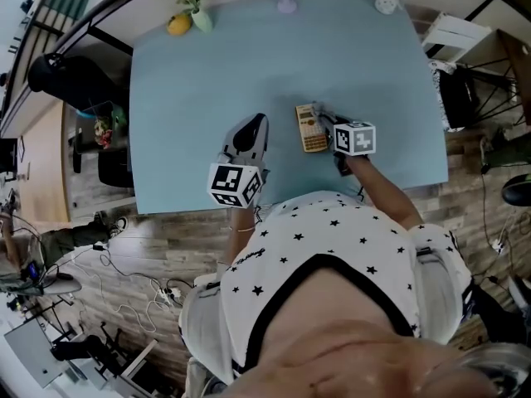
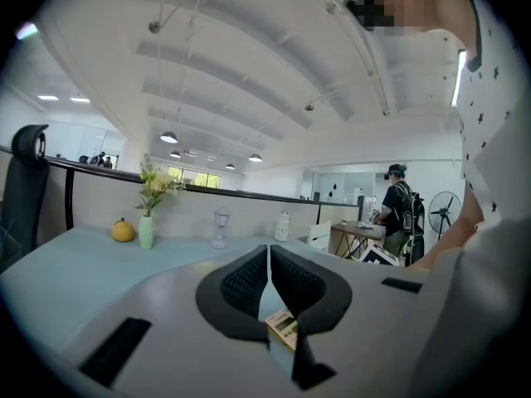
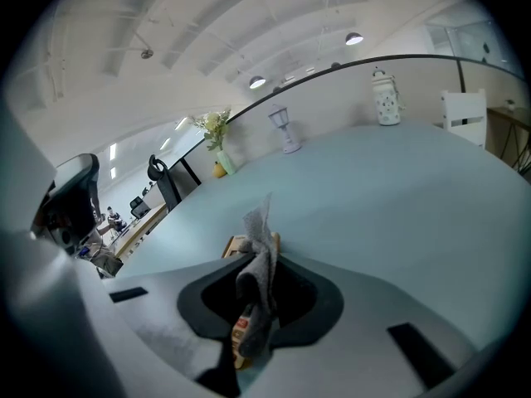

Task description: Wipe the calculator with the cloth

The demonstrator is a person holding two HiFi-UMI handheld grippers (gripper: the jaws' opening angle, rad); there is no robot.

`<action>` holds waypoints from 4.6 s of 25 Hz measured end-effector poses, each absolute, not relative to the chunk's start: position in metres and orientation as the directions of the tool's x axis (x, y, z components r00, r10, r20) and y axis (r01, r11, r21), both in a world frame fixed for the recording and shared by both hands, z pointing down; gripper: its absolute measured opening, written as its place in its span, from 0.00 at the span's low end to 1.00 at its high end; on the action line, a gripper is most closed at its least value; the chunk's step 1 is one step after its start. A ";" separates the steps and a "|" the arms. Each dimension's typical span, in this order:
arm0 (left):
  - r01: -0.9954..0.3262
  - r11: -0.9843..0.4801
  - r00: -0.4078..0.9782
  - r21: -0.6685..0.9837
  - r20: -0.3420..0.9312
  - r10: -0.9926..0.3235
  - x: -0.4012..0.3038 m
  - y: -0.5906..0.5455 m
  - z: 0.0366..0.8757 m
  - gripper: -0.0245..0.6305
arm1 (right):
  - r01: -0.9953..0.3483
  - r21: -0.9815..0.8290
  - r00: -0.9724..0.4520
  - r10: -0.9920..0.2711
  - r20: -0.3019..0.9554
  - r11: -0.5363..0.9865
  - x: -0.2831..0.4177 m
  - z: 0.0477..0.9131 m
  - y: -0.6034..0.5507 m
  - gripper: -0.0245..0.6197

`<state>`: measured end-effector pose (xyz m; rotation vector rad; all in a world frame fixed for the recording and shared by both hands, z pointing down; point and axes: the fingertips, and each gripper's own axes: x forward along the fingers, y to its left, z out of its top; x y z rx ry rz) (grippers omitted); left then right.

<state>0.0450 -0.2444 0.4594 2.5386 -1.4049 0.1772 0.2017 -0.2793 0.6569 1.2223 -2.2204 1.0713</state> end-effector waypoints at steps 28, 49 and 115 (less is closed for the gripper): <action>-0.877 -0.458 0.479 0.144 0.221 -0.849 0.023 -0.233 0.457 0.09 | -0.728 -0.469 -0.675 -0.400 0.621 0.500 0.129 0.648 -0.232 0.12; -0.818 -0.555 0.576 0.151 0.223 -0.787 0.068 -0.246 0.461 0.09 | -0.813 -0.478 -0.581 -0.529 0.618 0.334 0.193 0.653 -0.243 0.12; -0.865 -0.489 0.501 0.111 0.227 -0.835 0.050 -0.242 0.452 0.09 | -0.694 -0.448 -0.690 -0.698 0.192 0.563 0.178 0.488 -0.283 0.11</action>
